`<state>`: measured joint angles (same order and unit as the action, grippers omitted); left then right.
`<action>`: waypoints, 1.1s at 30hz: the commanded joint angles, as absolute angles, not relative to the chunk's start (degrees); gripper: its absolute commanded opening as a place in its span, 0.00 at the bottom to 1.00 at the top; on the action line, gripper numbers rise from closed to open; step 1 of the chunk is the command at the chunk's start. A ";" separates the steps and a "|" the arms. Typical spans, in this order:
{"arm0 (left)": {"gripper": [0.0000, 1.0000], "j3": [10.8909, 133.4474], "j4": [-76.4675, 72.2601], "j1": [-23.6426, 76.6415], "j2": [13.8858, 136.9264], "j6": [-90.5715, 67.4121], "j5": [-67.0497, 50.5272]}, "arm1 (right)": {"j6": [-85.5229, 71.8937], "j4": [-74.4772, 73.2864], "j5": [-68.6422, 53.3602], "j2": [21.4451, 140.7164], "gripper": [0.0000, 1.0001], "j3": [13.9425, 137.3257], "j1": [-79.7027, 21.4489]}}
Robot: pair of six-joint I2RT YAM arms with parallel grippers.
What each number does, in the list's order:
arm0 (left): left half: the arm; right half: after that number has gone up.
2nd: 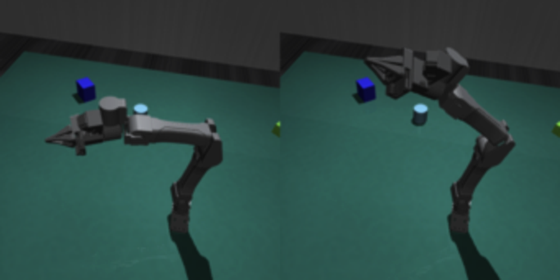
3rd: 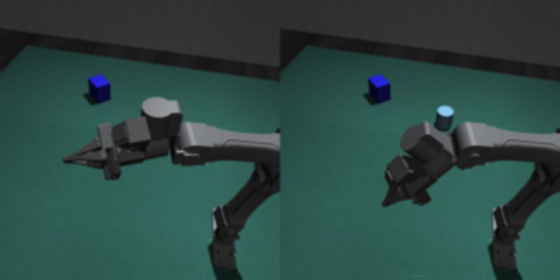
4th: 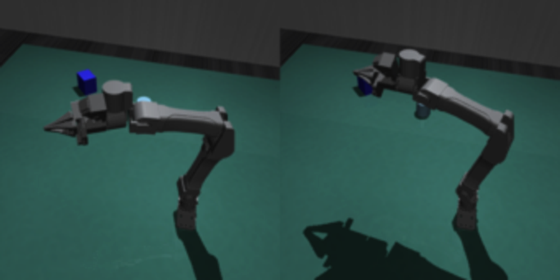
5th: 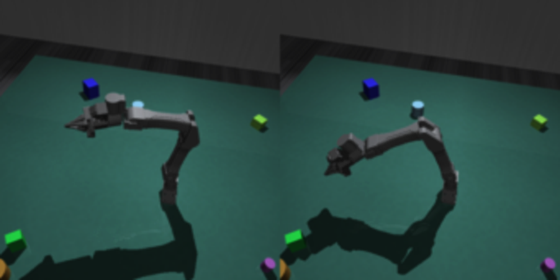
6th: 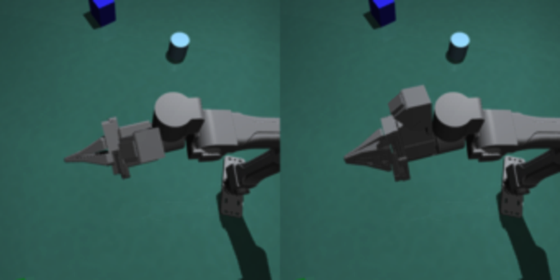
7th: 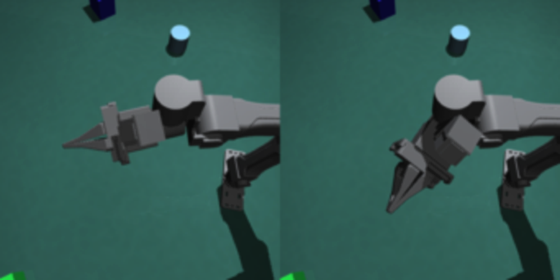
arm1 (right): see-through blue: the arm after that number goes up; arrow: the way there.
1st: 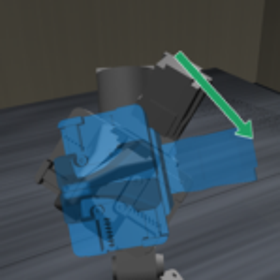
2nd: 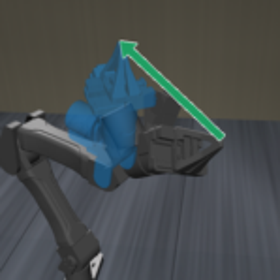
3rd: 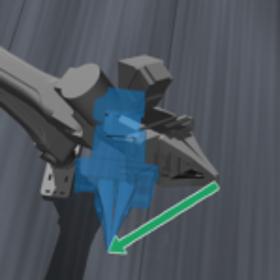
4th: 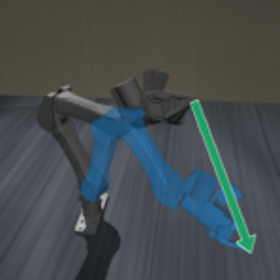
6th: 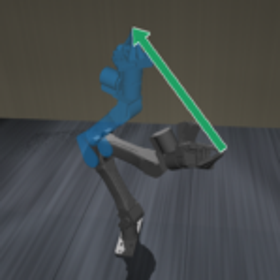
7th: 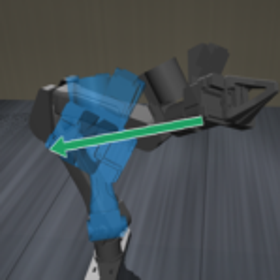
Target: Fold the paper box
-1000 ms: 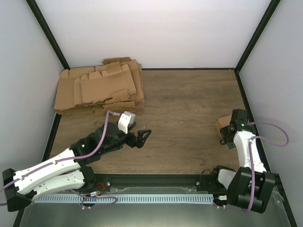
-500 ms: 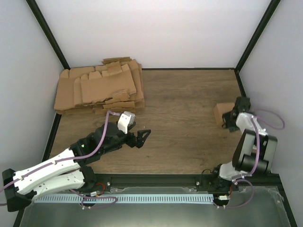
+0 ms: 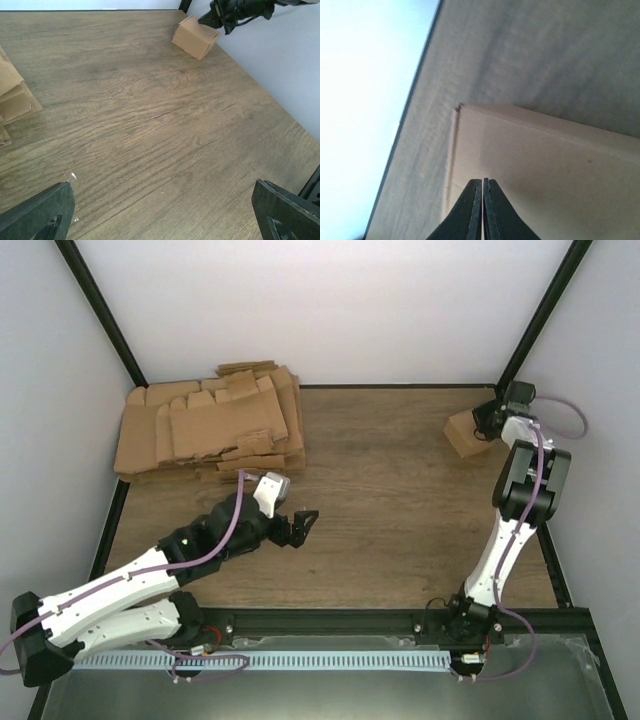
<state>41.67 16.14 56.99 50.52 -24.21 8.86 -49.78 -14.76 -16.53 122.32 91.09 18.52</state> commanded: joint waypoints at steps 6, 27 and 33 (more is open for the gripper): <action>1.00 43.35 16.72 55.93 49.66 -23.79 8.83 | -44.38 -19.94 -6.87 114.31 0.04 93.19 18.25; 1.00 43.70 17.31 54.17 50.88 -25.74 7.38 | -42.87 5.86 -29.86 118.34 0.06 80.43 17.11; 1.00 44.81 17.05 53.25 52.37 -25.76 7.21 | -40.38 4.81 -30.56 121.15 0.13 89.57 16.33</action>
<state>43.00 17.47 53.82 51.90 -25.39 7.79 -44.01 0.16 -25.71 122.80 85.76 16.75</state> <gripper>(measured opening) 0.999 0.125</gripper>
